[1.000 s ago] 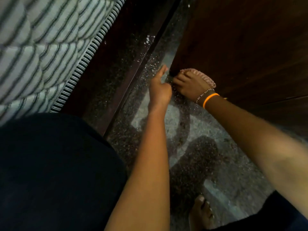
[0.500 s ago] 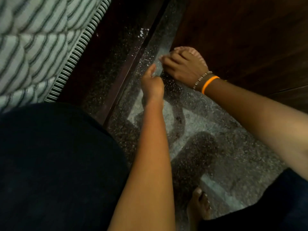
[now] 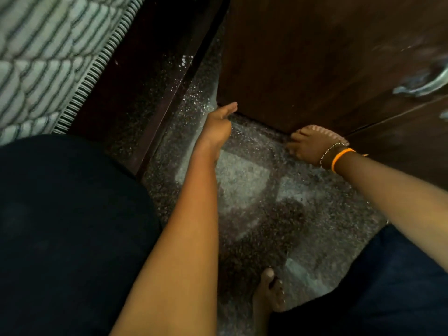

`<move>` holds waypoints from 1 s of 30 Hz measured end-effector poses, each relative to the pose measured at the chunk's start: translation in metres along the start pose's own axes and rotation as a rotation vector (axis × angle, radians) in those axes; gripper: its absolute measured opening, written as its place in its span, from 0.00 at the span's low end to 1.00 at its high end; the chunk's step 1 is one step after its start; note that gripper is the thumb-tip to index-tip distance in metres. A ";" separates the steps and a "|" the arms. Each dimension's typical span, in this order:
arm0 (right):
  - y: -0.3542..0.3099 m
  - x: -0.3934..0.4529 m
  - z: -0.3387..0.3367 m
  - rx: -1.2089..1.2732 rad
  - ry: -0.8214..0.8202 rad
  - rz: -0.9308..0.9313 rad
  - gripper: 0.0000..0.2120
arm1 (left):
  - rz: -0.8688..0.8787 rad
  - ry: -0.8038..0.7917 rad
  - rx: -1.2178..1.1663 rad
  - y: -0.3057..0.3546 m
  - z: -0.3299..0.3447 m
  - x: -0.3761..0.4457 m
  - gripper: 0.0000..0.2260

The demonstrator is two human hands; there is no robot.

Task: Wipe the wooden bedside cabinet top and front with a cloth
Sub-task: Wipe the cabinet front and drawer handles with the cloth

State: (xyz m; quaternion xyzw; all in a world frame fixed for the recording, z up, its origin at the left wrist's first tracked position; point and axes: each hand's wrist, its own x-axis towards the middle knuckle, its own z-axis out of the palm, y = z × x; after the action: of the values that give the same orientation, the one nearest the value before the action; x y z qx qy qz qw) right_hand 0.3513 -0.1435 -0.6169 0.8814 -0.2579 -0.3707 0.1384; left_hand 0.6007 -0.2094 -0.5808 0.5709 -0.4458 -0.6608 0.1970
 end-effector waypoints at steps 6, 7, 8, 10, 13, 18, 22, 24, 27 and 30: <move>0.012 0.014 -0.084 -0.025 0.413 0.183 0.28 | 0.032 0.187 -0.102 0.008 0.009 -0.011 0.29; 0.017 0.026 -0.095 -0.039 0.430 0.204 0.24 | 0.017 0.206 -0.112 0.006 0.011 -0.012 0.28; 0.023 0.040 -0.104 -0.067 0.416 0.211 0.20 | -0.003 0.207 -0.113 0.004 0.013 -0.013 0.27; 0.036 0.062 -0.116 -0.103 0.317 0.185 0.16 | -0.026 0.190 -0.109 0.003 0.018 -0.016 0.24; 0.042 0.067 -0.106 -0.123 0.165 0.163 0.17 | -0.046 0.171 -0.086 0.003 0.025 -0.018 0.26; 0.022 0.026 -0.056 -0.187 0.167 0.141 0.20 | -0.069 0.112 0.004 0.007 0.031 -0.015 0.28; 0.005 -0.031 -0.012 0.032 0.116 0.205 0.21 | -0.067 0.099 0.030 0.010 0.035 -0.015 0.28; -0.001 -0.051 -0.001 0.087 -0.015 0.250 0.24 | -0.066 0.082 0.047 0.014 0.037 -0.016 0.28; -0.011 -0.057 0.012 0.031 -0.054 0.137 0.33 | -0.057 0.043 0.111 0.022 0.038 -0.020 0.28; -0.012 -0.051 -0.005 0.128 -0.036 0.266 0.26 | -0.018 0.002 0.291 0.036 0.042 -0.027 0.27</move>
State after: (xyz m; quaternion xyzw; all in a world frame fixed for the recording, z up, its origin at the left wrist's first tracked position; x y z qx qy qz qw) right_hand 0.3293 -0.1049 -0.5893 0.8397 -0.3978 -0.3478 0.1250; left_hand 0.5599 -0.1919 -0.5375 0.5978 -0.5316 -0.5905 0.1068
